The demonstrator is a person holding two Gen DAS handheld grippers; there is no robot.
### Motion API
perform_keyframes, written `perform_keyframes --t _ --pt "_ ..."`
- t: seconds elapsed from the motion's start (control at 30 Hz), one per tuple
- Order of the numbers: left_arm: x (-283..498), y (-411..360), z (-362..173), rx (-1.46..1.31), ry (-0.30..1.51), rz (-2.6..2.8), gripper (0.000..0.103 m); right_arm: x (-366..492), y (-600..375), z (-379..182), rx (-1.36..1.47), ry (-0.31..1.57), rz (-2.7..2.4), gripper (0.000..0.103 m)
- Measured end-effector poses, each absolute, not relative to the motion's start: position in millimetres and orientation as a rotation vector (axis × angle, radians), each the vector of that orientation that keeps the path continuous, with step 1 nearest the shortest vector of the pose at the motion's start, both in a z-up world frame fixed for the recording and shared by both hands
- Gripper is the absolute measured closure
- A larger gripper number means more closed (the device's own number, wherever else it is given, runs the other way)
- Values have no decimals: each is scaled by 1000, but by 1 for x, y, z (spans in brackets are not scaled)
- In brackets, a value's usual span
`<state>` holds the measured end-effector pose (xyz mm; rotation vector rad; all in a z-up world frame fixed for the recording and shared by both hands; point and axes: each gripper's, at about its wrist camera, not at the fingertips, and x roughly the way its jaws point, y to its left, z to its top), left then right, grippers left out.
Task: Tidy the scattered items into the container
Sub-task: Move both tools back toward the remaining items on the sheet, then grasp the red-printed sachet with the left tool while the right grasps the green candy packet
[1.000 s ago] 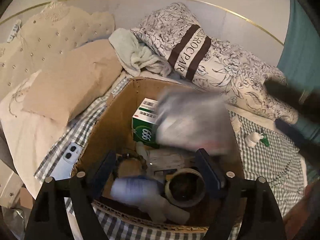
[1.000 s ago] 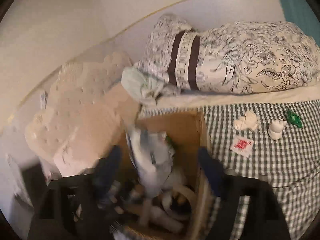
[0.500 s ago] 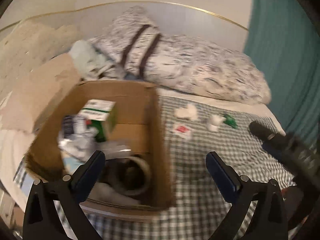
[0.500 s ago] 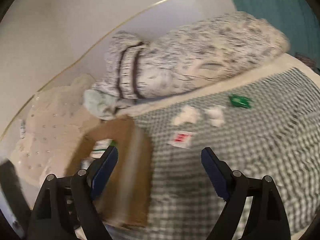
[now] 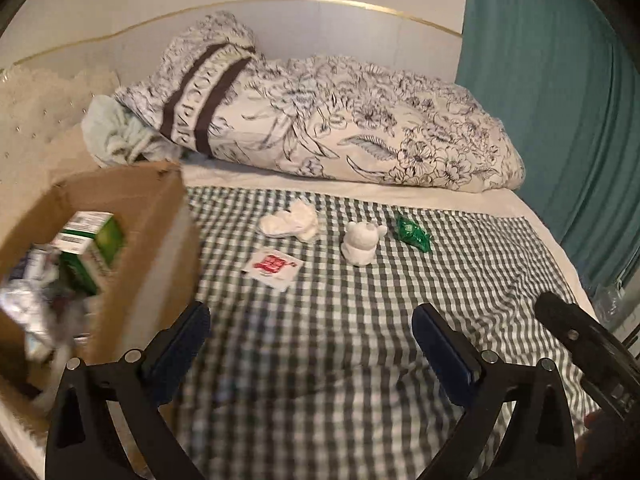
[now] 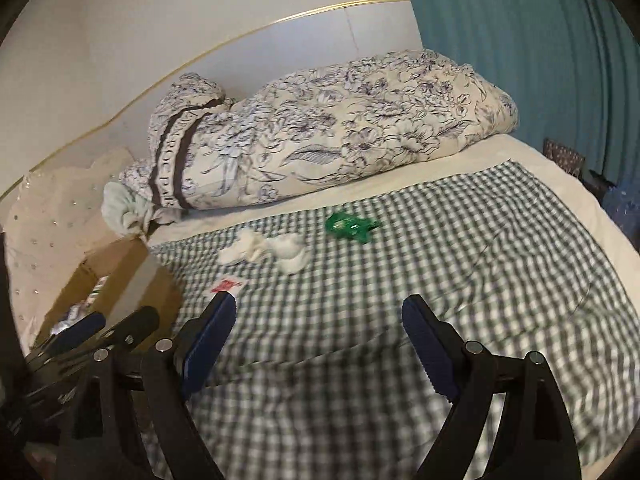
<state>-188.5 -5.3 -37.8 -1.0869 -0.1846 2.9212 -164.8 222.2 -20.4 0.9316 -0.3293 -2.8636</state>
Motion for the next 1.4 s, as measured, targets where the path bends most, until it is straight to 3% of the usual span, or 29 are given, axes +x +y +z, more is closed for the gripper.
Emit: perform_keyframes --t 0.2,0.4,0.57,0.63,0.8,1.17,1.2,1.27,1.37,1.4 --pt "-259 2 -78 -1154 -238 2932 0 -211 233 -33 960 -226 -2879 18" --pt "-304 -5 -128 -1259 -41 3043 0 -268 221 -61 1049 8 -2906 18" --pt "-323 -31 -151 -1334 -159 3050 0 -313 211 -95 1123 77 -2884 18" --pt "-328 -37 -157 -1359 -216 3036 0 -331 205 -107 1150 86 -2878 18" --pt "-341 -29 -171 -1441 -137 3008 0 -370 184 -129 1181 206 -2897 18" --pt "-345 -32 -180 -1470 -174 2960 2 -423 166 -137 1196 292 -2931 18" --pt "-347 -34 -180 -1463 -172 2953 5 -428 166 -140 1215 291 -2927 19" --pt "-345 -32 -179 -1452 -163 2948 10 -434 169 -149 1262 268 -2919 38" --pt "-343 -31 -176 -1419 -154 2942 38 -434 177 -155 1278 197 -2905 45" --pt "-342 -30 -174 -1401 -148 2938 55 -433 179 -155 1270 184 -2910 47"
